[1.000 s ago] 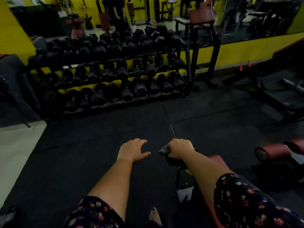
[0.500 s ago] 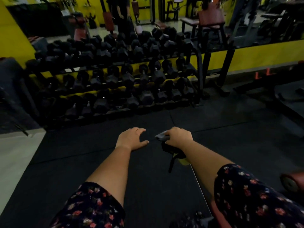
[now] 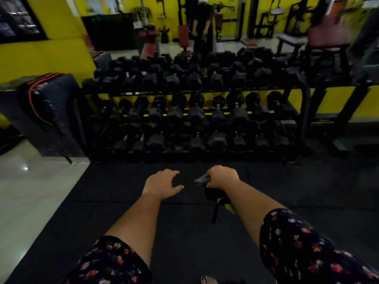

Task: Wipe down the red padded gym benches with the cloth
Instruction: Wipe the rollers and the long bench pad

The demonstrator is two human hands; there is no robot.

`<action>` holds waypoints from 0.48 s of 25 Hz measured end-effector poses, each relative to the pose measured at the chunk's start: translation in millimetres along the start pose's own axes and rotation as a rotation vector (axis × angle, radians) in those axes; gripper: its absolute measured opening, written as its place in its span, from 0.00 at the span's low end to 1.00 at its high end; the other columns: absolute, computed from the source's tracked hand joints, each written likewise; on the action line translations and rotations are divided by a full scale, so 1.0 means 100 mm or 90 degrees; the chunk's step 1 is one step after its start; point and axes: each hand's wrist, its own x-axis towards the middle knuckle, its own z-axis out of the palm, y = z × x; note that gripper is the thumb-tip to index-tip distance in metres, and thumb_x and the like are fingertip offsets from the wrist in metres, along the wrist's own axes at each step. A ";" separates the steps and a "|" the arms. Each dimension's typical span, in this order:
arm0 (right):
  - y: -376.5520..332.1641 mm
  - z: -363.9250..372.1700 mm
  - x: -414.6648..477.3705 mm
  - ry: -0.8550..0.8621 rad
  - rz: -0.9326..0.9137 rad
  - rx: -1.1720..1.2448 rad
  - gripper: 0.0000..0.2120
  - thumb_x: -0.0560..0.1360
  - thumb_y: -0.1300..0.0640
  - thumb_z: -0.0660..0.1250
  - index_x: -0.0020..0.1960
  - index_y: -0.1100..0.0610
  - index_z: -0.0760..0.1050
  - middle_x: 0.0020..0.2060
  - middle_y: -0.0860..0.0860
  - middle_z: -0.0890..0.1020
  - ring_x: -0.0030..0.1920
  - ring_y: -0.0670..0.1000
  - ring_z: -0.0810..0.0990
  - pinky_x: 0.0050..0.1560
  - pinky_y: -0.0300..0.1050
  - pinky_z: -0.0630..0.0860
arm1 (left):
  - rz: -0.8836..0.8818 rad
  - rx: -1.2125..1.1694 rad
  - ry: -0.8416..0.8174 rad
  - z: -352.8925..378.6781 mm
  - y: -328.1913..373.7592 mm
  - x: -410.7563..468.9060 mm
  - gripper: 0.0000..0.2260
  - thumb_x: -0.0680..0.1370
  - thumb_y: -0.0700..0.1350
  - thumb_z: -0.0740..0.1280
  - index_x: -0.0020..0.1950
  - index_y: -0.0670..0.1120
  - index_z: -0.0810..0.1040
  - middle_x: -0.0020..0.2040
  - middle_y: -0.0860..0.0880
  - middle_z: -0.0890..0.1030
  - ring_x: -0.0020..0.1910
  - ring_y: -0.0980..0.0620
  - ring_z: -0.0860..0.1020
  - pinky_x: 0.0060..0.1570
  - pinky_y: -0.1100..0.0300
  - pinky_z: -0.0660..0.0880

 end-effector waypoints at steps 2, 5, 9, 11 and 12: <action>-0.08 -0.27 0.46 0.000 -0.030 -0.016 0.19 0.75 0.49 0.65 0.65 0.50 0.75 0.58 0.51 0.77 0.56 0.56 0.78 0.48 0.50 0.76 | -0.034 -0.022 0.001 -0.10 -0.16 0.29 0.30 0.78 0.65 0.60 0.77 0.56 0.62 0.73 0.53 0.69 0.68 0.50 0.70 0.60 0.52 0.73; -0.26 -0.59 1.11 0.004 -0.091 -0.049 0.18 0.75 0.50 0.65 0.64 0.50 0.75 0.57 0.50 0.77 0.54 0.55 0.79 0.45 0.49 0.76 | -0.106 -0.051 0.004 -0.22 -0.54 0.61 0.30 0.78 0.65 0.60 0.77 0.57 0.61 0.72 0.52 0.69 0.68 0.50 0.70 0.59 0.52 0.74; -0.73 -0.67 1.73 -0.011 -0.175 -0.118 0.17 0.77 0.52 0.64 0.65 0.50 0.75 0.58 0.51 0.76 0.53 0.55 0.78 0.42 0.49 0.73 | -0.157 -0.079 -0.051 -0.22 -1.11 0.68 0.30 0.78 0.64 0.61 0.78 0.57 0.61 0.74 0.51 0.67 0.70 0.49 0.69 0.63 0.48 0.73; -1.14 -0.65 1.97 -0.032 -0.237 -0.152 0.18 0.77 0.51 0.64 0.66 0.49 0.74 0.60 0.50 0.76 0.55 0.55 0.78 0.42 0.48 0.72 | -0.202 -0.105 -0.064 -0.18 -1.46 0.61 0.29 0.78 0.64 0.62 0.77 0.58 0.61 0.74 0.51 0.67 0.70 0.49 0.69 0.63 0.47 0.72; -1.38 -0.65 2.08 -0.039 -0.266 -0.160 0.18 0.77 0.51 0.64 0.66 0.49 0.74 0.60 0.50 0.76 0.56 0.55 0.78 0.42 0.48 0.72 | -0.227 -0.116 -0.059 -0.17 -1.64 0.56 0.29 0.78 0.64 0.62 0.77 0.58 0.61 0.74 0.51 0.67 0.70 0.49 0.69 0.63 0.47 0.73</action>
